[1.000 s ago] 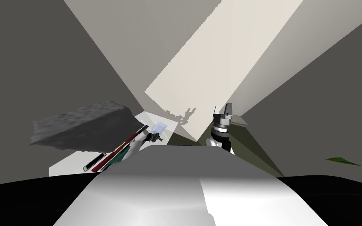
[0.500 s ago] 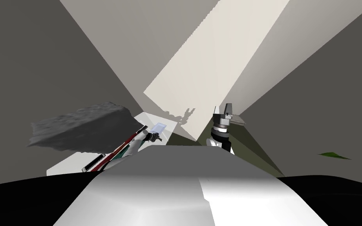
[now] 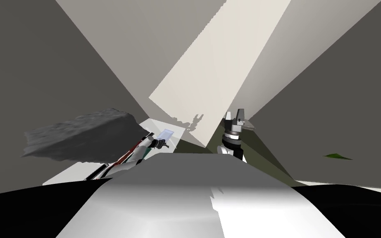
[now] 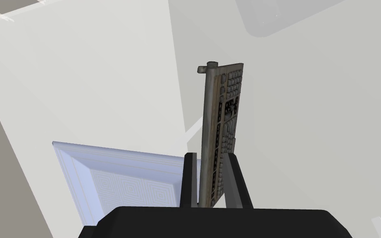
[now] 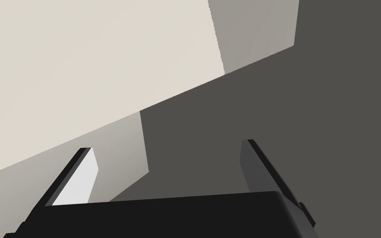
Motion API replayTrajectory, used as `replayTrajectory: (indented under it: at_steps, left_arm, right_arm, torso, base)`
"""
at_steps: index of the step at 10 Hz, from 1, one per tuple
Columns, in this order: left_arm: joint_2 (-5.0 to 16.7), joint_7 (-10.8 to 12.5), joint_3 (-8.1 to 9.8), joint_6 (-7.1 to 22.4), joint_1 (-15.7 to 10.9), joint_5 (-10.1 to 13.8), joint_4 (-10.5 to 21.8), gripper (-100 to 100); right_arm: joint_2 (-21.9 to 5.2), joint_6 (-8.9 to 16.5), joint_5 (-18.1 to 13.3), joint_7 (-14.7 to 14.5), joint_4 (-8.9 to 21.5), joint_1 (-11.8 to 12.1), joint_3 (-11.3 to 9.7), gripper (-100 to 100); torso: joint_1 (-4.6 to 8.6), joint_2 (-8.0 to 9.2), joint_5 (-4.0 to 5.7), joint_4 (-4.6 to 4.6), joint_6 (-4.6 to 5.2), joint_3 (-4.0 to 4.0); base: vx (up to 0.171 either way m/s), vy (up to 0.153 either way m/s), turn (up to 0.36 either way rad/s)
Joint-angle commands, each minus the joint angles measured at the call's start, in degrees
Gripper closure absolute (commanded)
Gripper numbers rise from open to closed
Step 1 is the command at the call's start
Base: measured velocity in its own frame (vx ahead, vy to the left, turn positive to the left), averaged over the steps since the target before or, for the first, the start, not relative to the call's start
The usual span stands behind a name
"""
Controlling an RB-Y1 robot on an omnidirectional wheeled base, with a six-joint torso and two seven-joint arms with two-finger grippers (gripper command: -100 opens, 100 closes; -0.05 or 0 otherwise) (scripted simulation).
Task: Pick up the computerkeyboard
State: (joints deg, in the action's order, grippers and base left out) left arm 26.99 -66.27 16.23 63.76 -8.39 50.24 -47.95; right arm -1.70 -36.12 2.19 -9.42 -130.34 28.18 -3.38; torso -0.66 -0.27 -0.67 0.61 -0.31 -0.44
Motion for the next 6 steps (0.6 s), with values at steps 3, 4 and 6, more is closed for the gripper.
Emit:
replayTrajectory:
  at_steps: [3,4,6]
  left_arm:
    - [0.85,-0.83,-0.49,-1.06,-1.57,0.97,4.82,100]
    - [3.17,-2.13,-1.22,-2.22,-3.8,3.42,6.49,100]
    - [3.17,-2.13,-1.22,-2.22,-3.8,3.42,9.78,100]
  right_arm:
    - [0.0,0.0,0.0,0.0,0.0,0.01,0.0,0]
    - [0.0,0.0,0.0,0.0,0.0,0.01,0.01,0]
    - [0.0,0.0,0.0,0.0,0.0,0.01,0.0,0]
  torso:
    - [-0.04,0.02,-0.06,0.07,-0.09,-0.02]
    - [-0.09,-0.01,-0.07,0.06,-0.09,-0.03]
    - [-0.01,0.08,-0.04,0.02,-0.07,0.03]
  base:
    - [-0.024,-0.016,-0.015]
    - [-0.049,-0.035,-0.106]
    - [-0.029,-0.019,-0.036]
